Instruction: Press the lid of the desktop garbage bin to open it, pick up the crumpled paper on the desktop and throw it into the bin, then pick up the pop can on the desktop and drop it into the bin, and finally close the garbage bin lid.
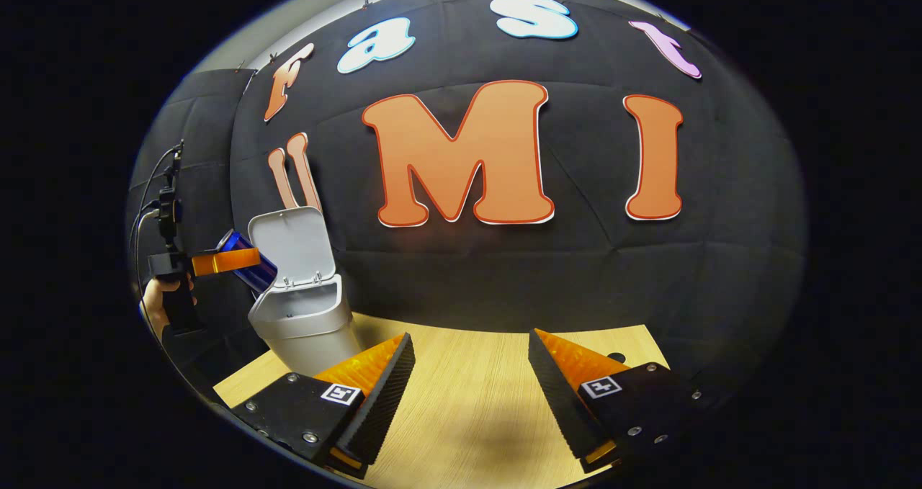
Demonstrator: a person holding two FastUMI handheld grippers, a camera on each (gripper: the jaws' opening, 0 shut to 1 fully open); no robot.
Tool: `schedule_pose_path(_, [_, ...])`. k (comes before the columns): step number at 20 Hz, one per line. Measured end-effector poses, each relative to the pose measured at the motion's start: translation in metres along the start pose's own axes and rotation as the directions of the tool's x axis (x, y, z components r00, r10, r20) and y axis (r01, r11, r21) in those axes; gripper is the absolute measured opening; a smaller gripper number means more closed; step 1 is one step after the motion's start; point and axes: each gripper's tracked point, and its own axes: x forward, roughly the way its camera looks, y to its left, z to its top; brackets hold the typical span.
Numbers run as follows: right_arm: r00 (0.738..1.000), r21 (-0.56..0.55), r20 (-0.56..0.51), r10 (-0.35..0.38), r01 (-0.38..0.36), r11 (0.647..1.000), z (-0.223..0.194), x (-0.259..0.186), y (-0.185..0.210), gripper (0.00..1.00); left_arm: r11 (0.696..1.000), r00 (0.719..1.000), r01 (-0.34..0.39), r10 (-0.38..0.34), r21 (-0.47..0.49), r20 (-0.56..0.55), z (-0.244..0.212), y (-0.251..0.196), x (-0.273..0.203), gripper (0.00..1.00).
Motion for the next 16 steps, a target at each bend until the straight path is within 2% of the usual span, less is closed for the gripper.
schedule_pose_path(10, [0.999, 0.006, -0.023, -0.048, 0.048, 0.999, -0.011, -0.006, -0.009, 0.95, 0.999, 0.992, -0.027, 0.022, -0.039, -0.122, -0.054, 0.023, 0.044, 0.81])
schedule_pose_path(16, [0.998, 0.022, -0.040, -0.053, 0.054, 0.998, -0.018, -0.004, -0.009, 0.95, 0.999, 0.993, -0.024, 0.020, -0.034, -0.117, -0.053, 0.023, 0.042, 0.86])
